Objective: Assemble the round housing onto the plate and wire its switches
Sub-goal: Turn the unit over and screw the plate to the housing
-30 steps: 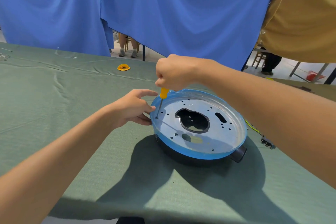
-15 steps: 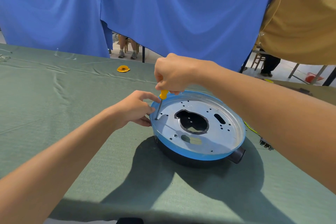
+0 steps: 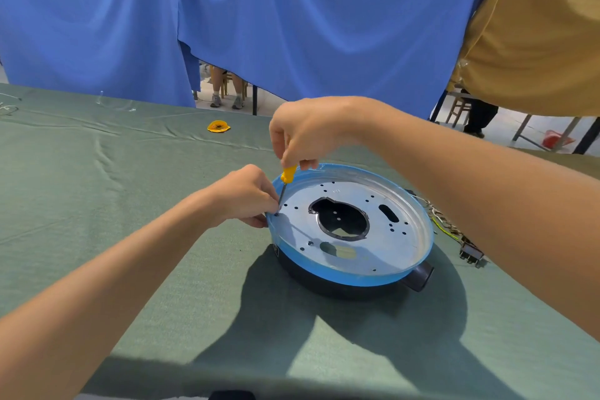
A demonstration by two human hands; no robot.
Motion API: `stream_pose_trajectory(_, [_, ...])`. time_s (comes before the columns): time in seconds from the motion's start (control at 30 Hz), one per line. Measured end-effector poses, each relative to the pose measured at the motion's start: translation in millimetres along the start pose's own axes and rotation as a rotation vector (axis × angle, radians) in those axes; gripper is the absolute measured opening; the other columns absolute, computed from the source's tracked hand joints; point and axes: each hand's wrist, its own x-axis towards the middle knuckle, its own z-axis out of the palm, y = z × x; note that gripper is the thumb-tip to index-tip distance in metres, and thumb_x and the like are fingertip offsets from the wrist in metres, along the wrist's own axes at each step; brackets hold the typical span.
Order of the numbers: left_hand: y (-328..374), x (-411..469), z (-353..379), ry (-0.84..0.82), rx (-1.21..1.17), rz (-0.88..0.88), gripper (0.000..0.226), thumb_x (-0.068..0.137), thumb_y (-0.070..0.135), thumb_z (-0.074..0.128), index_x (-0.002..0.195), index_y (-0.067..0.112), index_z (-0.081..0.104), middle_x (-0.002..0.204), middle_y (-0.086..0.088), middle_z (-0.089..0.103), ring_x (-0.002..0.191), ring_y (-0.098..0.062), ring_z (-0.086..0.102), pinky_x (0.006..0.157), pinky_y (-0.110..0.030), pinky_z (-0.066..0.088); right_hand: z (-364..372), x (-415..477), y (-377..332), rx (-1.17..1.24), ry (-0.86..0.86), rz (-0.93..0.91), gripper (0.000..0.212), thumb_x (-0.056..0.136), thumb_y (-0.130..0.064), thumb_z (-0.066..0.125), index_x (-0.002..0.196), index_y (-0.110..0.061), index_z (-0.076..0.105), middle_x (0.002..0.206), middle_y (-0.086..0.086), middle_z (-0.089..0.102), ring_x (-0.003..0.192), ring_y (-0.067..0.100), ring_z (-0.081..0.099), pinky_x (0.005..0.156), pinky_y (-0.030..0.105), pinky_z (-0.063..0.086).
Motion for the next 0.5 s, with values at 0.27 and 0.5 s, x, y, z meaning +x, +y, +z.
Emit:
stream_pose_trajectory(0.27, [10,8,10,0.095,0.229,0.007,0.011,0.081,0.003,0.077,0.072,0.004,0.071,0.068,-0.010,0.068,0.042,-0.011,0.064,0.043,-0.014,0.048,16,6,6,-0.049,0.202,-0.016,0.035,0.097,-0.017,0.054,0.064,-0.015,0.041,0.056,0.003,0.056,0.059,0.022,0.069,0.055,0.030,0.054])
stream_pose_trajectory(0.5, [11,7,13,0.155,0.349,0.028,0.009,0.083,0.010,0.076,0.085,0.003,0.072,0.083,-0.013,0.069,0.069,-0.023,0.070,0.063,-0.031,0.061,12,9,7,0.099,0.118,0.059,0.044,0.099,-0.042,0.049,0.069,-0.010,0.051,0.046,-0.002,0.064,0.046,0.012,0.066,0.057,0.022,0.052])
